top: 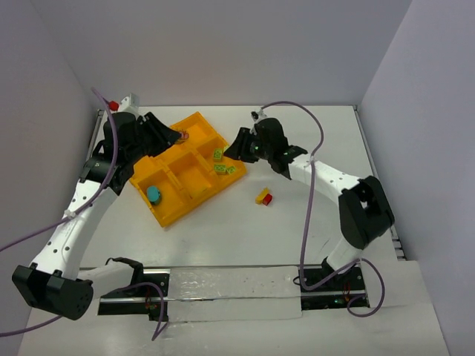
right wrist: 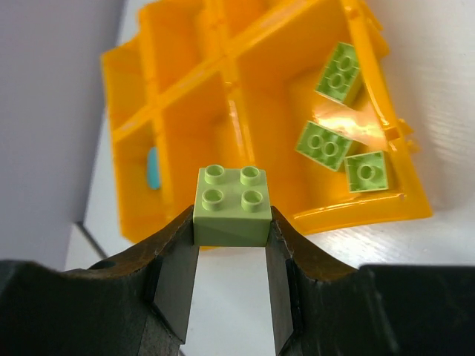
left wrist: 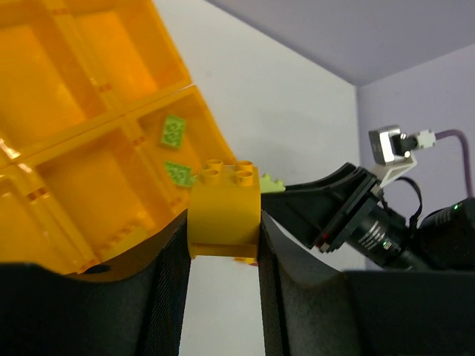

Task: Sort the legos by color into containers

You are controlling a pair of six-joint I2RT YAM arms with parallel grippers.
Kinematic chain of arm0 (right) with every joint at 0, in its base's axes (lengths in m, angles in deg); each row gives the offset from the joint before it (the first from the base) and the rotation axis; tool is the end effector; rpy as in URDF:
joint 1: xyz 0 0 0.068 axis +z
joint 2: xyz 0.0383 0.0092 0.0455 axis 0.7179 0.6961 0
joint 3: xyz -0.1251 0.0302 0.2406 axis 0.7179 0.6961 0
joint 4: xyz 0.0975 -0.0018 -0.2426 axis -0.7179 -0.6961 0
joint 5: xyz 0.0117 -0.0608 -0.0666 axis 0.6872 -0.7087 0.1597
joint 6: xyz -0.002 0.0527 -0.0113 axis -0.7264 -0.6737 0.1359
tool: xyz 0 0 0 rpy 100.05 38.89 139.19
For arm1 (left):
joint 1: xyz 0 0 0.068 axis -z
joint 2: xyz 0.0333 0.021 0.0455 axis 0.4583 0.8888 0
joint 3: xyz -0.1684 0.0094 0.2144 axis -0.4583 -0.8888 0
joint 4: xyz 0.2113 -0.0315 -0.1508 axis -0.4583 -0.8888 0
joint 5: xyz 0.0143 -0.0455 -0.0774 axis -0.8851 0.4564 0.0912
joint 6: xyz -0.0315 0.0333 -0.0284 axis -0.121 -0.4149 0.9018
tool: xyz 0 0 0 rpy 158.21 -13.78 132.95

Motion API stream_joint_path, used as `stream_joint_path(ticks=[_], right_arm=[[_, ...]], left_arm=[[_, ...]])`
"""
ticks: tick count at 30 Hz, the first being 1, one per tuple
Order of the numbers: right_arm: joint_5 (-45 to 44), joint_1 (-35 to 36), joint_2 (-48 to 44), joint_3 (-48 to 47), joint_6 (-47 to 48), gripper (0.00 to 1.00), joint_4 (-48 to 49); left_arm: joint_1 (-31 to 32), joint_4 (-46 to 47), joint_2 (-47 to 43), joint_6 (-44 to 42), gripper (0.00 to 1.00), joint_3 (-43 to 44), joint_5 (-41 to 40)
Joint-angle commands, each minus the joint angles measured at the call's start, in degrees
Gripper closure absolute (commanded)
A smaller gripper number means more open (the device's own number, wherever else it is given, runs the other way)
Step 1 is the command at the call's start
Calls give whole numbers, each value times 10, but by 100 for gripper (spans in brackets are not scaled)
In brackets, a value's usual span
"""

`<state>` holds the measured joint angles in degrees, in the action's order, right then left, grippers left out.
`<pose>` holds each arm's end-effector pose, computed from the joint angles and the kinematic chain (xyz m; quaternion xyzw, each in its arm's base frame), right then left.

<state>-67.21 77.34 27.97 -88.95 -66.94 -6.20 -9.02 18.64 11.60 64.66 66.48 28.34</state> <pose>0.3194 0.2060 0.2722 -0.0286 0.8433 0.3859 0.3729 0.2404 -0.0813 0.3926 -0.1645 0.8109 -0.3076 0.4698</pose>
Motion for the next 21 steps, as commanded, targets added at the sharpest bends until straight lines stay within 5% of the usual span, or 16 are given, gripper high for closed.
stream_joint_path(ticks=[1,4,7,11,13,21], right_arm=[[-28,15,55,-76,27,94,-57],[-33,22,94,-110,36,86,-69],[-38,28,126,-166,46,47,-94],[-43,31,145,-200,53,20,-112],[-46,32,146,-210,55,14,-118],[-94,29,76,-153,64,16,-118]], left_arm=[[-2,-63,-5,-35,100,-19,-57],[-2,-53,1,-39,100,-48,-40],[-2,-34,24,-38,100,-77,-26],[-2,-5,50,-36,100,-97,-15],[-2,1,62,-38,100,-97,-21],[0,22,136,-41,98,-88,-21]])
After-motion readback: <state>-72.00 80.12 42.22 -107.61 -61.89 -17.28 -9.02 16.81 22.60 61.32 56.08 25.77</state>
